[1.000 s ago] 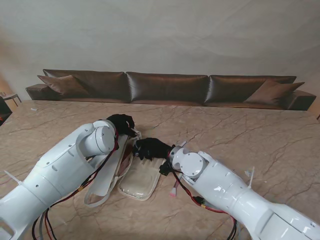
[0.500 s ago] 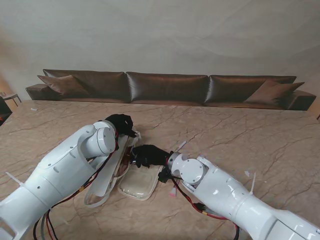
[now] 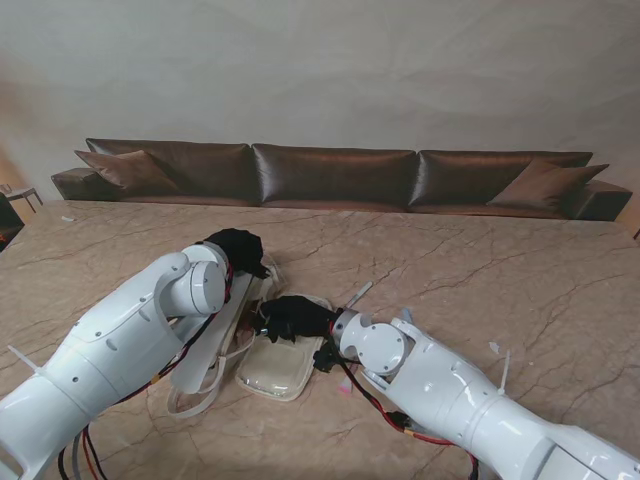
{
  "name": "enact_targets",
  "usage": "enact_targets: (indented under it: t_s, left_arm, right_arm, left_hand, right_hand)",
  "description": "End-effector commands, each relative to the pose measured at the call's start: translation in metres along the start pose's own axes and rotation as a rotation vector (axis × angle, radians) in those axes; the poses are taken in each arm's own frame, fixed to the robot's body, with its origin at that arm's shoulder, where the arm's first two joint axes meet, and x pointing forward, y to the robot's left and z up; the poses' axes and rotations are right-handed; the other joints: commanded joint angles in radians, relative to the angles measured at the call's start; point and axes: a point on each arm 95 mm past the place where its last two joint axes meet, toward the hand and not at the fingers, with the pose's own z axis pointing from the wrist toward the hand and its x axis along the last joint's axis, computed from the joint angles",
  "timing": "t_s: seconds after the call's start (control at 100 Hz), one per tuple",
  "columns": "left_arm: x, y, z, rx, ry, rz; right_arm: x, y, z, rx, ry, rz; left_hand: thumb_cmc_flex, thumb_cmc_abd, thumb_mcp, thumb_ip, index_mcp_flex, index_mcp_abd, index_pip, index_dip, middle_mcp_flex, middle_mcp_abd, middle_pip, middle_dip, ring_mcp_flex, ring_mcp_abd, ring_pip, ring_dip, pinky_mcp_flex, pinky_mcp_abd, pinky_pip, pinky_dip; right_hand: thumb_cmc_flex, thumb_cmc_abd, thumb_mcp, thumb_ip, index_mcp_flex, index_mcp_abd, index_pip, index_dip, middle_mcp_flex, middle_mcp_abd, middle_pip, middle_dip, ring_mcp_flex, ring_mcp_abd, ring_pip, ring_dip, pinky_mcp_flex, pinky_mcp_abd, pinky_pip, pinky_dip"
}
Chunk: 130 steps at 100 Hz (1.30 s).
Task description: Pack the cosmetics bag
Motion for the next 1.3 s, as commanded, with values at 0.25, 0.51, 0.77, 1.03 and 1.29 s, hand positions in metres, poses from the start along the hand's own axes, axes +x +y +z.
enact_targets:
  t_s: [0.25, 0.51, 0.77, 1.03, 1.29]
  left_arm:
    - [-0.014, 0.010, 0.006, 0.019, -0.076, -0.019]
    - [-0.017, 0.010, 0.008, 0.028, -0.103, -0.031]
    - [-0.018, 0.009, 0.008, 0.036, -0.121, -0.043]
    - [-0.019, 0.010, 0.006, 0.034, -0.134, -0.051]
    - [-0.020, 0.011, 0.005, 0.029, -0.123, -0.059]
  right_arm:
    - [0.007, -0.027, -0.005, 0.077, 0.045, -0.002]
    - [0.015, -0.036, -0.009, 0.121, 0.093, -0.016]
    - [0.028, -0.048, -0.013, 0.177, 0.160, -0.043]
    - [0.036, -0.059, -0.015, 0.255, 0.201, -0.094]
    - [0.035, -0.058, -0.016, 0.265, 0.194, -0.121]
  left_hand:
    - [0.150, 0.147, 0.353, 0.035, 0.073, -0.018, 0.140, 0.105, 0.190, -0.090, 0.520, 0.085, 0.067, -0.093, 0.077, 0.028, 0.028, -0.065, 0.135, 0.033]
    - [0.155, 0.157, 0.343, 0.032, 0.069, -0.017, 0.138, 0.113, 0.185, -0.091, 0.524, 0.080, 0.067, -0.097, 0.080, 0.028, 0.028, -0.068, 0.133, 0.037]
    - [0.158, 0.156, 0.336, 0.032, 0.067, -0.017, 0.136, 0.117, 0.184, -0.091, 0.527, 0.076, 0.067, -0.098, 0.081, 0.029, 0.028, -0.069, 0.132, 0.040]
    - [0.167, 0.166, 0.327, 0.037, 0.068, -0.015, 0.135, 0.118, 0.183, -0.090, 0.530, 0.072, 0.067, -0.096, 0.083, 0.029, 0.028, -0.069, 0.131, 0.042]
    - [0.167, 0.170, 0.317, 0.038, 0.063, -0.019, 0.134, 0.120, 0.178, -0.092, 0.530, 0.070, 0.067, -0.096, 0.085, 0.029, 0.029, -0.069, 0.130, 0.043]
  right_hand:
    - [0.023, 0.012, -0.027, 0.016, 0.097, -0.098, 0.042, 0.007, -0.014, -0.005, 0.028, 0.005, -0.003, 0.002, 0.009, 0.005, 0.000, -0.012, 0.041, 0.024]
    - [0.025, 0.014, -0.032, 0.017, 0.097, -0.095, 0.041, 0.006, -0.015, -0.006, 0.026, 0.004, -0.004, 0.001, 0.009, 0.005, -0.001, -0.013, 0.039, 0.024]
    - [0.028, 0.017, -0.038, 0.018, 0.093, -0.094, 0.039, 0.004, -0.016, -0.005, 0.023, 0.004, -0.005, 0.001, 0.008, 0.005, -0.002, -0.014, 0.036, 0.022]
    - [0.032, 0.024, -0.048, 0.020, 0.090, -0.095, 0.038, 0.005, -0.019, -0.007, 0.021, 0.004, -0.006, -0.001, 0.007, 0.004, -0.003, -0.017, 0.032, 0.021]
    - [0.028, 0.014, -0.051, 0.023, 0.088, -0.095, 0.021, -0.015, -0.023, -0.013, 0.007, -0.002, -0.014, -0.007, -0.018, -0.006, -0.006, -0.026, 0.011, 0.011]
